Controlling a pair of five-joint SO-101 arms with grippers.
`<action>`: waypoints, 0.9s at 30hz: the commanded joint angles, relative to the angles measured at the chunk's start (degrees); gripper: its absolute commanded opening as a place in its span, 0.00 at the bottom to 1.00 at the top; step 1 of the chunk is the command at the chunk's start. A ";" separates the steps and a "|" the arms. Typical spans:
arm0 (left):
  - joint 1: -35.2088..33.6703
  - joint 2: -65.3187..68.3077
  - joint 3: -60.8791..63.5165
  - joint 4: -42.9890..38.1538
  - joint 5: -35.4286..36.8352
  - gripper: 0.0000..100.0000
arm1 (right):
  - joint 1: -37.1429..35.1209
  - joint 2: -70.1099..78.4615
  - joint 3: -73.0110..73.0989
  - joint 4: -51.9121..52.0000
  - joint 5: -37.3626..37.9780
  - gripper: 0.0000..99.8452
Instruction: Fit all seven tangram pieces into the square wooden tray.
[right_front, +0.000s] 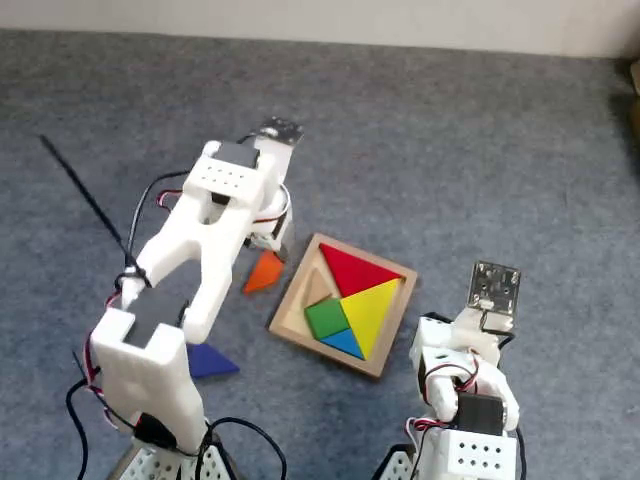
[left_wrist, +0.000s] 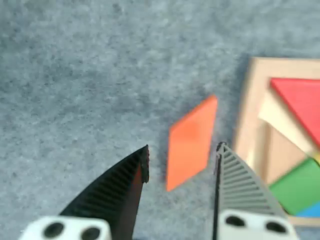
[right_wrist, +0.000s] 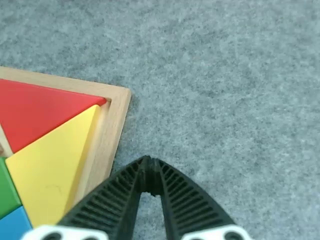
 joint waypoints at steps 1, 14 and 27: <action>3.30 -3.82 -0.22 0.97 0.53 0.22 | 0.75 -0.48 5.67 0.22 -0.09 0.00; -0.31 9.98 -1.54 -1.05 2.11 0.22 | 0.75 -0.48 5.67 0.22 -0.09 0.00; 0.66 2.33 -3.03 1.41 1.76 0.19 | 0.75 -0.48 5.67 0.22 -0.09 0.00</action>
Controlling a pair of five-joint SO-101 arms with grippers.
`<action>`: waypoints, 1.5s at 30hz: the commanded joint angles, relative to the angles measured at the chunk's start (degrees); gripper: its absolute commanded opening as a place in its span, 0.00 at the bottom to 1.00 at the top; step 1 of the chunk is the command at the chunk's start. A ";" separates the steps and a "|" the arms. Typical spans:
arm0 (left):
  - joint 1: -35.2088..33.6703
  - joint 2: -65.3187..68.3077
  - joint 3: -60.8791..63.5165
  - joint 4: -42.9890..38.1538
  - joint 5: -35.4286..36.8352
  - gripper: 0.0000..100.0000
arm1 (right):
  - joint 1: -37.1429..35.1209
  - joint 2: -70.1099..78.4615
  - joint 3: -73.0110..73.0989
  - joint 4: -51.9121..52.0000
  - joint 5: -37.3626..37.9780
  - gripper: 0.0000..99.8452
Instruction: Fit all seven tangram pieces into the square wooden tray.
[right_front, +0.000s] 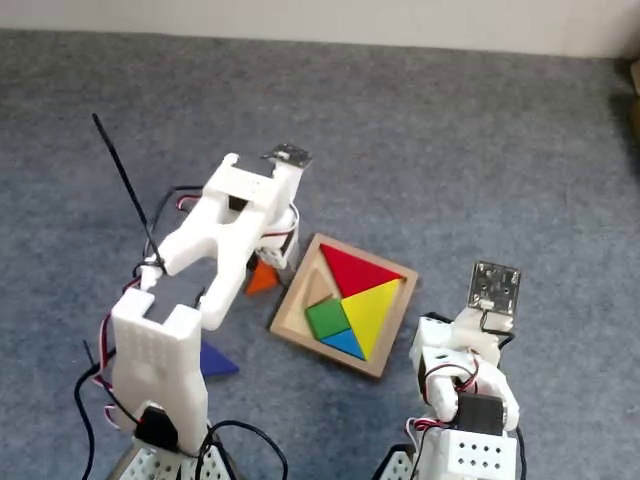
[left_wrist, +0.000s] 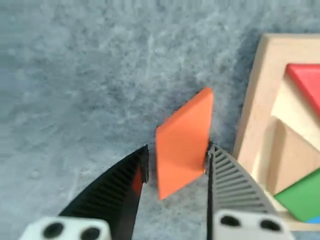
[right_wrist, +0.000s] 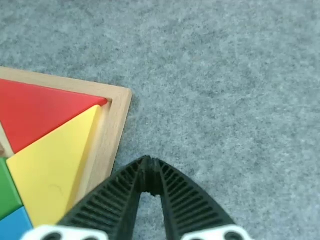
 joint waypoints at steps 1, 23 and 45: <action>2.33 -6.99 -2.24 1.05 0.44 0.19 | 0.75 -0.48 5.67 0.22 -0.09 0.00; -2.15 0.31 0.92 -1.49 0.44 0.18 | 0.75 -0.40 5.67 0.22 -0.09 0.00; 1.54 0.92 -4.79 -1.05 0.35 0.00 | 1.80 -0.48 5.67 0.22 -0.09 0.00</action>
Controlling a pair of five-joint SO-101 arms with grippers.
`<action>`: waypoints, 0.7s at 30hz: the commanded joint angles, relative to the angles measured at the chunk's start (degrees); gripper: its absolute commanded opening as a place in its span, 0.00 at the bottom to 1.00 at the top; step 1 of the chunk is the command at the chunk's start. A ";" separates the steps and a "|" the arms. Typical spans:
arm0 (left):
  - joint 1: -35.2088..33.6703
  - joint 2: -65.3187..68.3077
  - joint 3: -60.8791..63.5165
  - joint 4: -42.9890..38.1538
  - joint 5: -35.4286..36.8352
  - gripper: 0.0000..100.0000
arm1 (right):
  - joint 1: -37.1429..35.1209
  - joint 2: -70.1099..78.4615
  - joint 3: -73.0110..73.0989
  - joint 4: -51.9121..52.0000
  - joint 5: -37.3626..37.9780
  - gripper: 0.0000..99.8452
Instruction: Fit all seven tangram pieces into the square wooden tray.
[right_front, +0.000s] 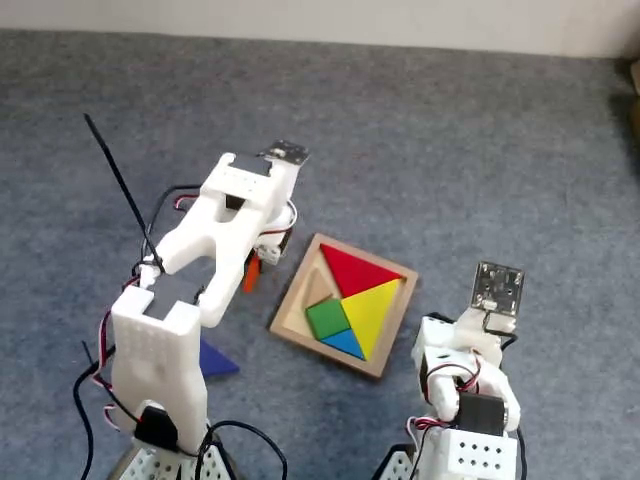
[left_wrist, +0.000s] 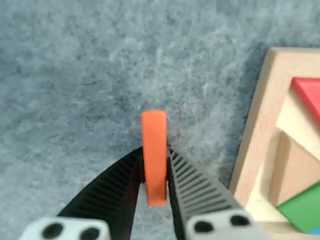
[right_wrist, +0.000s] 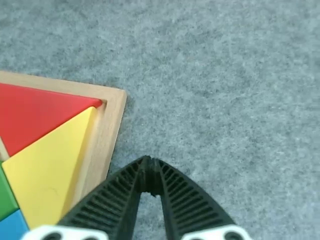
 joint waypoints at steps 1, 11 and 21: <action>3.21 -0.48 -4.62 1.41 0.44 0.00 | 0.75 -0.48 5.67 0.22 -0.09 0.00; 12.35 -0.48 -14.02 8.26 6.15 0.00 | 0.75 -0.48 5.67 0.22 -0.09 0.00; 17.71 0.13 -12.44 7.74 8.00 0.00 | 0.75 -0.57 5.67 0.22 -0.09 0.00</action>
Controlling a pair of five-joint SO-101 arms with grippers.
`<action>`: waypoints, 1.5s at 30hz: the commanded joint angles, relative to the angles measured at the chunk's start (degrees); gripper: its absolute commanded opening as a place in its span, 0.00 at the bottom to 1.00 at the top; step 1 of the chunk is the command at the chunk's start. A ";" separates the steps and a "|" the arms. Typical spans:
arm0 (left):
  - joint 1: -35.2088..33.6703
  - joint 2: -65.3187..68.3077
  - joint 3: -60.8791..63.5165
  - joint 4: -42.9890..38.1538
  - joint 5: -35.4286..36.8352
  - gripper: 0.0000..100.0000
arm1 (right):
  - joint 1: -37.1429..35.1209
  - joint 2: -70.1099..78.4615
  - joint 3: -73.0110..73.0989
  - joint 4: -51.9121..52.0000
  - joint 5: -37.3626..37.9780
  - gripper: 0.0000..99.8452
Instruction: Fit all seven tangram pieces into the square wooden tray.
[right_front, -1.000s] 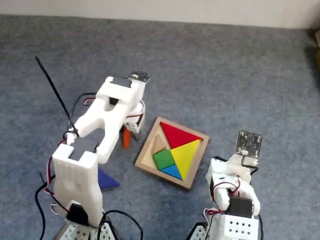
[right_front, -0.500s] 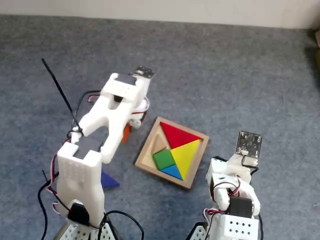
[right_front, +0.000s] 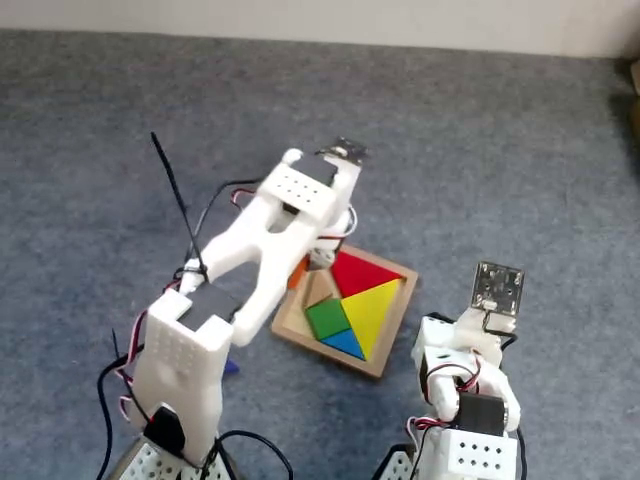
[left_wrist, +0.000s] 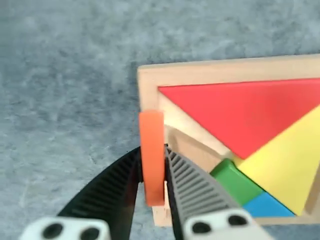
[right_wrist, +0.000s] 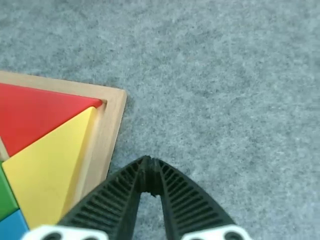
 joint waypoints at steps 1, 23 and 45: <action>2.86 -0.66 -0.57 0.00 0.62 0.01 | 0.75 -0.57 5.67 0.22 -0.09 0.00; 2.15 -1.19 1.19 -1.58 2.20 0.17 | 0.84 -0.57 5.67 0.22 -0.09 0.00; -4.26 -0.75 -6.99 5.45 1.67 0.17 | 0.84 -0.57 5.67 0.22 -0.09 0.00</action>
